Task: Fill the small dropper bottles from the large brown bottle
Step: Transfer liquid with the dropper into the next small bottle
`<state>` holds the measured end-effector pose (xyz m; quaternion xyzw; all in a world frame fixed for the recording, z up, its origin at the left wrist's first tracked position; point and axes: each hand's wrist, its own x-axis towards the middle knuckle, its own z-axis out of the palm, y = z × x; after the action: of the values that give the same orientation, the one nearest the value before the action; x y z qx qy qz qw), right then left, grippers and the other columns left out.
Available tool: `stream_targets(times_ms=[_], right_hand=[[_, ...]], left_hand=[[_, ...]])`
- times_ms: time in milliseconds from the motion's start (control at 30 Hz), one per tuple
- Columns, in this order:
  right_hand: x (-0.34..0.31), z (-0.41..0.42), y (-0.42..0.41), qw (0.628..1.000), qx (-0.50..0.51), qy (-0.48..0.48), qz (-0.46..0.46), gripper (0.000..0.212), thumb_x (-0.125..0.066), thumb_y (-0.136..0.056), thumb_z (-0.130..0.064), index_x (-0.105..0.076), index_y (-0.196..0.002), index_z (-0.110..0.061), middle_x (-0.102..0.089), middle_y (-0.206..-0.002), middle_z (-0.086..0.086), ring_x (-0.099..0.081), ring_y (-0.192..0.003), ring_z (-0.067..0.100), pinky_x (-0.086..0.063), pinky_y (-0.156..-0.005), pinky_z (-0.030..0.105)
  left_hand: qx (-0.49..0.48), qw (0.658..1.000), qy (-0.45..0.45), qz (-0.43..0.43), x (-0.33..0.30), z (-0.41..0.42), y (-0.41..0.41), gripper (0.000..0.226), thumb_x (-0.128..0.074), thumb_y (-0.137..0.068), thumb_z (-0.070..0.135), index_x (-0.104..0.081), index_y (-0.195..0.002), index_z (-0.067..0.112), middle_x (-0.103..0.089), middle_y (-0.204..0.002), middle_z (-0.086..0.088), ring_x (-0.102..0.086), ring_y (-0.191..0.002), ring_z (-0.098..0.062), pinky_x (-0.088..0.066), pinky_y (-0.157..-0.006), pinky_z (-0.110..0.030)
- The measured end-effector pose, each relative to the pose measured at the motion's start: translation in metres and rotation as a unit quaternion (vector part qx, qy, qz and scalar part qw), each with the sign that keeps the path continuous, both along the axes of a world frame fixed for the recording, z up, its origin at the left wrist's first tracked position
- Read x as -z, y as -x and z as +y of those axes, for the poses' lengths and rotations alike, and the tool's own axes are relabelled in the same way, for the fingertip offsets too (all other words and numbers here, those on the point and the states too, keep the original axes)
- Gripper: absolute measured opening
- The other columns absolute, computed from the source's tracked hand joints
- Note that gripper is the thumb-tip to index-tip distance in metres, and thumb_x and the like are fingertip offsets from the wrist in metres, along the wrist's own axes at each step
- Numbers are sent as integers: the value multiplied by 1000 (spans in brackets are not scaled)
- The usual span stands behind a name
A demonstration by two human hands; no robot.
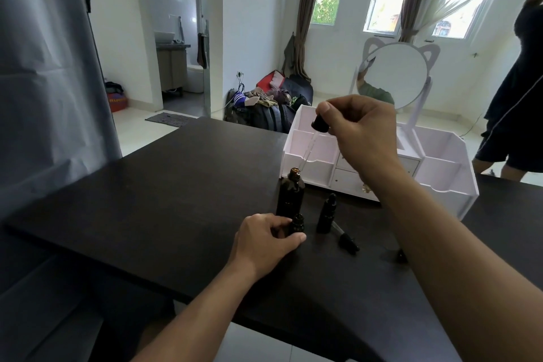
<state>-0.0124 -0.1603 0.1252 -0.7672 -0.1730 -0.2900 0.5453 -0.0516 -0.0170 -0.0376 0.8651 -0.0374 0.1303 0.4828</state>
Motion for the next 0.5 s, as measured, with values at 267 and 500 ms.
stream_targets(times_ms=[267,500], right_hand=[[-1,6,-15,999,31,22,-13,14,-72,-88,-25,-76,-94,-14,-75,-81,-1,-73,-78,14,-60,-79,44],[5,11,-20,999,27,28,-1,12,-72,-87,-25,-77,-92,-15,-74,-80,-1,-72,-79,18,-59,-80,45]], left_hand=[[-14,1000,-8,12,-2,-2,0,46,-78,-74,47,-71,-114,24,-64,-78,13,-63,-76,-5,-53,-74,-25],[-14,999,-15,28,-5,-2,2,45,-77,-76,47,-70,-115,26,-65,-82,11,-62,-79,-5,-52,-73,-24]])
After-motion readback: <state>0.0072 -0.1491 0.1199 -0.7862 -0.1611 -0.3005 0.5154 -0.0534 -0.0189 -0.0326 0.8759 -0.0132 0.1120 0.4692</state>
